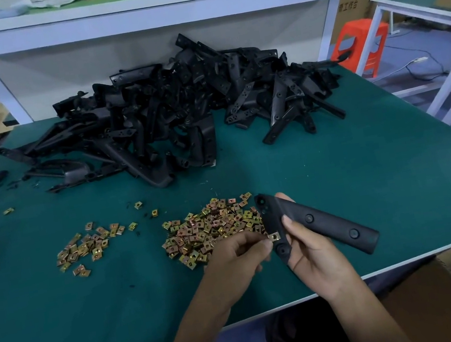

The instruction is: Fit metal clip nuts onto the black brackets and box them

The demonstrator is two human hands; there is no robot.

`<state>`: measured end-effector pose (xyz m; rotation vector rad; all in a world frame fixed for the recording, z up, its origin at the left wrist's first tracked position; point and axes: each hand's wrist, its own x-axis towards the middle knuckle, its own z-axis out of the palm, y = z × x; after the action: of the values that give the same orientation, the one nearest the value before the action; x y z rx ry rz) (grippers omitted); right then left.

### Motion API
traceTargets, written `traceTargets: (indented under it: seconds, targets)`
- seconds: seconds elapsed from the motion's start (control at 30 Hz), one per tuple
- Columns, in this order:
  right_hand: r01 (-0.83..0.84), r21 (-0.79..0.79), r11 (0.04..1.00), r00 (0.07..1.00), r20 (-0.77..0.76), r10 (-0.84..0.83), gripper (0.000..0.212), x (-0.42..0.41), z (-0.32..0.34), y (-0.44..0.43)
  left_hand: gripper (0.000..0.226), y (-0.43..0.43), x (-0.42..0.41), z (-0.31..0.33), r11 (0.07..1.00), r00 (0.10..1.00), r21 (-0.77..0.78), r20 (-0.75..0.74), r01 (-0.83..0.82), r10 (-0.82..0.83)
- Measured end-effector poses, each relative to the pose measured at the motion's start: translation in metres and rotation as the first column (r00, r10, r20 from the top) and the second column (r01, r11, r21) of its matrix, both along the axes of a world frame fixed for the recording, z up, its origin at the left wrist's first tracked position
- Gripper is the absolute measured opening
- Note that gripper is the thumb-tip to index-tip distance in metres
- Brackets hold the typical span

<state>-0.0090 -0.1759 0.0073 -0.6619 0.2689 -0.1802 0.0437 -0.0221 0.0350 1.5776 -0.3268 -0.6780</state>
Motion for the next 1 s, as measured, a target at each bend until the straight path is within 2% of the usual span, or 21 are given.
traceTargets:
  seconds: [0.13,0.2,0.23,0.27,0.33,0.4,0.47,0.67,0.87,1.0]
  targets:
    - [0.029,0.021,0.999,0.999,-0.015,-0.029,0.043,0.001,0.000,0.000,0.023,0.002,0.001,-0.002,1.000,1.000,0.022,0.002,-0.003,0.003]
    - [0.024,0.017,1.000,1.000,-0.020,-0.024,0.040,0.001,0.001,0.000,0.019,0.004,0.003,-0.002,0.998,0.997,0.064,0.080,-0.003,-0.002]
    - [0.022,0.022,1.000,1.000,-0.020,-0.021,0.041,0.001,0.001,0.000,0.016,0.006,0.006,-0.003,0.993,0.985,0.118,0.172,-0.023,0.003]
    - [0.024,0.033,0.999,0.999,-0.022,-0.023,0.043,0.001,0.001,0.000,0.013,0.007,0.010,-0.004,0.978,0.952,0.199,0.305,-0.067,0.003]
    - [0.036,0.056,0.998,0.999,-0.030,-0.035,0.046,0.001,0.002,-0.001,0.010,0.008,0.022,-0.006,0.896,0.798,0.382,0.601,-0.226,-0.054]
    - [0.037,0.066,0.997,0.999,-0.041,-0.034,0.044,0.001,0.002,-0.001,0.018,0.005,0.038,-0.006,0.807,0.657,0.453,0.746,-0.379,-0.111]
    - [0.027,0.066,0.997,0.999,-0.047,-0.024,0.043,0.001,0.003,0.000,0.026,0.001,0.053,-0.008,0.762,0.626,0.487,0.767,-0.427,-0.139]
    - [0.017,0.051,0.999,0.998,-0.060,-0.014,0.046,0.002,0.004,0.001,0.036,-0.017,0.093,-0.004,0.704,0.607,0.607,0.731,-0.369,-0.312]
    - [0.014,0.053,0.998,0.998,-0.058,-0.011,0.050,0.002,0.005,0.000,0.019,-0.028,0.110,-0.004,0.683,0.739,0.697,0.575,-0.217,-0.351]
    - [0.013,0.061,0.998,0.999,-0.050,-0.010,0.047,0.002,0.006,-0.001,0.012,-0.026,0.107,-0.008,0.729,0.674,0.633,0.660,-0.260,-0.333]
